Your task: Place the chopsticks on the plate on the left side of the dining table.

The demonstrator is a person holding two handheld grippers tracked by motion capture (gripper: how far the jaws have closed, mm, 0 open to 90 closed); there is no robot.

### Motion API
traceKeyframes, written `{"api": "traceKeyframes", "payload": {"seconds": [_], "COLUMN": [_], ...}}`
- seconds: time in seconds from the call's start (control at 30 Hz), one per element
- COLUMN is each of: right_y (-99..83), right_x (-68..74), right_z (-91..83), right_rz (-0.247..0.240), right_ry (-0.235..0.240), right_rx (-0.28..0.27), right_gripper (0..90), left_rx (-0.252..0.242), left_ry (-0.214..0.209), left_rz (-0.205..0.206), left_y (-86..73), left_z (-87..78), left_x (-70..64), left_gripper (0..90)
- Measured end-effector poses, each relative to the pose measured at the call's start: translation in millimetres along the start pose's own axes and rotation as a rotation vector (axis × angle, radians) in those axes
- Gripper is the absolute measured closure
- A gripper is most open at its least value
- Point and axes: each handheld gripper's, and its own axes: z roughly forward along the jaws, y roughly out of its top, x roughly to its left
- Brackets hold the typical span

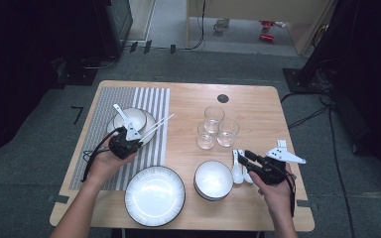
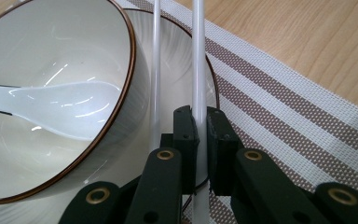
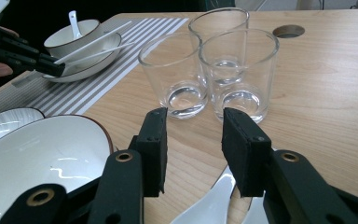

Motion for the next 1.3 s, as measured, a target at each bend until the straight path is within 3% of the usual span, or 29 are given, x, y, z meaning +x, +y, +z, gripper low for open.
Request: {"api": "traceKeyframes", "payload": {"seconds": [0.57, 1.0, 1.3], "right_y": [-12.5, -15.3, -18.0], "right_x": [-8.2, -9.6, -11.0], "right_z": [-1.0, -2.1, -2.0], "right_rz": [0.024, 0.024, 0.026], "right_ry": [-0.019, -0.029, -0.035], "right_rx": [0.013, 0.021, 0.033], "right_gripper": [63.3, 63.5, 63.4], "left_rx": [-0.001, -0.015, -0.009], "left_ry": [0.019, 0.048, 0.062], "left_rz": [-0.047, -0.031, -0.066], "left_y": [-4.0, -8.1, -14.9], "left_z": [1.2, -8.6, -14.3], "left_x": [1.9, -2.7, 1.9], "left_gripper": [83.6, 72.7, 59.7]}}
